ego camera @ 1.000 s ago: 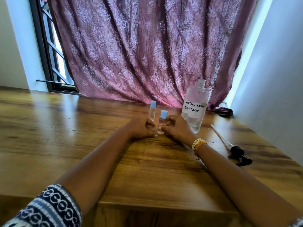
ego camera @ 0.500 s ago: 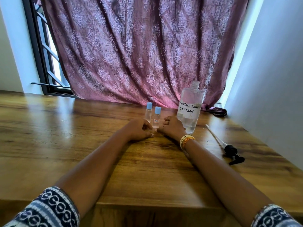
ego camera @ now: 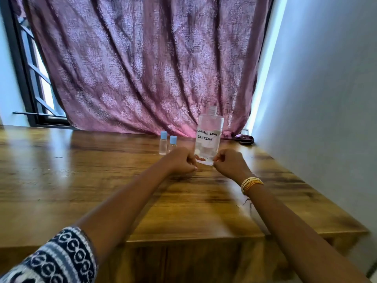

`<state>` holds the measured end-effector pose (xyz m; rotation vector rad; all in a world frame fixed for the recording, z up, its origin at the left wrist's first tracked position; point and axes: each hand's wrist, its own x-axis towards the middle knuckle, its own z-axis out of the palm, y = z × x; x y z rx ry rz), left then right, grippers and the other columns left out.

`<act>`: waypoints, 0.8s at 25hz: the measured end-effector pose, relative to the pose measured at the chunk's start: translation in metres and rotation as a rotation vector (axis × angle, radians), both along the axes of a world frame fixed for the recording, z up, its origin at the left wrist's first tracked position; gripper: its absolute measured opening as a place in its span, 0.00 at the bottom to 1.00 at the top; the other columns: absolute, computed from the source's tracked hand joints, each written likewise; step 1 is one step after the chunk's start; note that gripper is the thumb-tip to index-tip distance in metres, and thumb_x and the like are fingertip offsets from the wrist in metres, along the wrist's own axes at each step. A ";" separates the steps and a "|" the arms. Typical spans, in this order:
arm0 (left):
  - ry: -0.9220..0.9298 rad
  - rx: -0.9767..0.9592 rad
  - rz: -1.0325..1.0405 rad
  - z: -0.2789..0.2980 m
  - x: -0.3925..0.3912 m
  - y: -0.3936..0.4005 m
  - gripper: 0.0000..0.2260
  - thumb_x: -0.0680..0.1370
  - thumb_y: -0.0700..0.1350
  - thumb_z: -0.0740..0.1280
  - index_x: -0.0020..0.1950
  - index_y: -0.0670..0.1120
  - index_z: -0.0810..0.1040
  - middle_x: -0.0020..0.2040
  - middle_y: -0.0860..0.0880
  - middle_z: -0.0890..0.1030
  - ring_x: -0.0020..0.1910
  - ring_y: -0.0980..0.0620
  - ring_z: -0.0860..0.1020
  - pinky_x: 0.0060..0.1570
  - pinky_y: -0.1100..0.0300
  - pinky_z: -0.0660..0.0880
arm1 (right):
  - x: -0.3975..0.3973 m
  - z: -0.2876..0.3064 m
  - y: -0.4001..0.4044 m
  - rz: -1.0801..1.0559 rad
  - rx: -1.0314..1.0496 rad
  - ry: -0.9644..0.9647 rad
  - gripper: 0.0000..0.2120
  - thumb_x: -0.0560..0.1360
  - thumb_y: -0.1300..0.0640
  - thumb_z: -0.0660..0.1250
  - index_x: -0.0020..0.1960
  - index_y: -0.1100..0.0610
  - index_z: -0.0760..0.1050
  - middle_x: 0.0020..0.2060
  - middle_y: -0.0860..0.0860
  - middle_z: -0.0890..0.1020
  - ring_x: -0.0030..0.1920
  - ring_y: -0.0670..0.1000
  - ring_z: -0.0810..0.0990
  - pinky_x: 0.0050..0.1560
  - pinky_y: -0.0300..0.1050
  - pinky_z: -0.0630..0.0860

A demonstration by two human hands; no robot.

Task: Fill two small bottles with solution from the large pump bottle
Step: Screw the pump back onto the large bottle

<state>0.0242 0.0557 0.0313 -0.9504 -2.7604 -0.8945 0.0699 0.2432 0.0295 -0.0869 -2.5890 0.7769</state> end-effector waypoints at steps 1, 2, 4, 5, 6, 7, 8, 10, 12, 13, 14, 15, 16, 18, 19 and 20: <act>0.024 0.088 0.025 0.008 0.001 0.009 0.08 0.73 0.41 0.71 0.51 0.43 0.84 0.47 0.46 0.85 0.46 0.51 0.80 0.45 0.63 0.74 | 0.005 0.003 0.013 -0.051 0.024 0.016 0.04 0.68 0.60 0.68 0.41 0.54 0.80 0.40 0.51 0.80 0.48 0.54 0.79 0.48 0.42 0.74; 0.056 0.217 0.072 0.017 0.001 0.019 0.09 0.73 0.40 0.71 0.51 0.42 0.84 0.48 0.45 0.85 0.46 0.51 0.81 0.46 0.62 0.76 | 0.008 0.005 0.025 -0.112 0.063 0.015 0.05 0.69 0.59 0.68 0.44 0.54 0.81 0.43 0.53 0.79 0.51 0.55 0.77 0.50 0.43 0.73; 0.148 0.501 0.194 0.038 -0.002 0.035 0.09 0.73 0.40 0.70 0.51 0.41 0.84 0.47 0.43 0.86 0.43 0.51 0.81 0.48 0.60 0.77 | 0.014 0.005 0.046 -0.252 0.170 -0.118 0.11 0.70 0.55 0.69 0.53 0.52 0.80 0.54 0.57 0.76 0.58 0.59 0.74 0.59 0.47 0.72; 0.190 0.591 0.241 0.050 -0.005 0.042 0.10 0.73 0.41 0.70 0.53 0.41 0.83 0.48 0.43 0.85 0.44 0.51 0.80 0.48 0.59 0.77 | 0.015 0.004 0.055 -0.299 0.205 -0.242 0.16 0.70 0.52 0.70 0.57 0.50 0.77 0.58 0.58 0.75 0.60 0.61 0.74 0.62 0.49 0.72; 0.210 0.635 0.271 0.060 -0.011 0.046 0.13 0.73 0.43 0.70 0.55 0.40 0.82 0.50 0.42 0.84 0.47 0.49 0.80 0.50 0.58 0.77 | 0.016 0.002 0.061 -0.317 0.212 -0.366 0.20 0.69 0.51 0.71 0.60 0.49 0.75 0.60 0.59 0.75 0.61 0.61 0.74 0.63 0.50 0.73; 0.200 0.644 0.288 0.069 -0.018 0.051 0.17 0.72 0.45 0.71 0.59 0.41 0.80 0.54 0.42 0.82 0.51 0.47 0.80 0.53 0.56 0.77 | 0.016 0.000 0.065 -0.313 0.193 -0.453 0.22 0.69 0.50 0.71 0.62 0.48 0.73 0.61 0.58 0.75 0.61 0.60 0.75 0.62 0.51 0.75; 0.156 0.632 0.301 0.078 -0.027 0.056 0.22 0.71 0.48 0.72 0.62 0.41 0.76 0.59 0.41 0.79 0.56 0.44 0.78 0.57 0.53 0.76 | 0.015 0.000 0.069 -0.297 0.158 -0.491 0.24 0.69 0.50 0.71 0.63 0.48 0.73 0.60 0.58 0.76 0.59 0.59 0.76 0.58 0.49 0.77; 0.009 0.594 0.312 0.090 -0.041 0.065 0.34 0.69 0.54 0.75 0.70 0.41 0.68 0.67 0.38 0.72 0.64 0.41 0.73 0.63 0.48 0.73 | 0.014 0.002 0.071 -0.266 0.041 -0.475 0.23 0.68 0.55 0.72 0.63 0.49 0.73 0.57 0.56 0.78 0.52 0.55 0.80 0.39 0.40 0.79; -0.128 0.608 0.274 0.097 -0.052 0.072 0.45 0.66 0.58 0.77 0.75 0.40 0.60 0.74 0.38 0.65 0.70 0.39 0.68 0.68 0.45 0.69 | 0.008 0.004 0.073 -0.231 -0.010 -0.433 0.23 0.69 0.59 0.71 0.63 0.50 0.73 0.53 0.55 0.80 0.43 0.51 0.79 0.32 0.35 0.73; -0.168 0.616 0.246 0.098 -0.057 0.075 0.48 0.66 0.58 0.77 0.76 0.40 0.58 0.75 0.38 0.63 0.72 0.39 0.66 0.69 0.45 0.68 | 0.005 0.006 0.075 -0.213 -0.029 -0.397 0.22 0.70 0.61 0.69 0.63 0.51 0.74 0.52 0.56 0.80 0.41 0.51 0.78 0.34 0.36 0.73; -0.198 0.604 0.215 0.098 -0.062 0.076 0.48 0.65 0.58 0.77 0.76 0.40 0.58 0.76 0.39 0.63 0.72 0.39 0.66 0.69 0.45 0.68 | 0.002 0.008 0.077 -0.189 -0.118 -0.350 0.20 0.72 0.62 0.67 0.63 0.52 0.74 0.49 0.58 0.80 0.38 0.52 0.76 0.35 0.39 0.72; -0.217 0.567 0.181 0.097 -0.065 0.078 0.46 0.65 0.57 0.78 0.76 0.40 0.60 0.74 0.39 0.65 0.71 0.39 0.68 0.68 0.45 0.69 | 0.000 0.012 0.078 -0.160 -0.277 -0.308 0.18 0.73 0.63 0.65 0.62 0.54 0.75 0.45 0.59 0.79 0.35 0.53 0.75 0.34 0.41 0.74; -0.223 0.512 0.146 0.095 -0.067 0.079 0.43 0.66 0.55 0.78 0.74 0.40 0.63 0.72 0.38 0.70 0.68 0.40 0.71 0.66 0.44 0.71 | -0.002 0.016 0.080 -0.123 -0.460 -0.266 0.15 0.74 0.65 0.64 0.59 0.57 0.76 0.42 0.58 0.77 0.35 0.54 0.75 0.34 0.44 0.77; -0.163 0.388 0.099 0.086 -0.069 0.081 0.37 0.65 0.52 0.79 0.69 0.41 0.69 0.65 0.39 0.77 0.61 0.40 0.77 0.61 0.45 0.75 | -0.003 0.028 0.079 -0.049 -0.758 -0.196 0.08 0.75 0.66 0.65 0.53 0.61 0.78 0.42 0.59 0.77 0.41 0.58 0.77 0.42 0.54 0.82; -0.088 0.337 0.100 0.082 -0.070 0.082 0.35 0.64 0.51 0.80 0.66 0.41 0.72 0.62 0.41 0.79 0.58 0.41 0.79 0.59 0.46 0.77 | -0.003 0.035 0.078 -0.002 -0.913 -0.179 0.06 0.75 0.67 0.66 0.50 0.61 0.78 0.43 0.59 0.77 0.43 0.58 0.78 0.42 0.55 0.83; -0.005 0.308 0.114 0.078 -0.070 0.082 0.33 0.63 0.52 0.80 0.64 0.43 0.74 0.58 0.42 0.81 0.55 0.42 0.80 0.57 0.48 0.78 | -0.003 0.042 0.077 0.058 -1.074 -0.176 0.04 0.75 0.67 0.65 0.48 0.62 0.77 0.42 0.59 0.77 0.41 0.56 0.78 0.40 0.52 0.82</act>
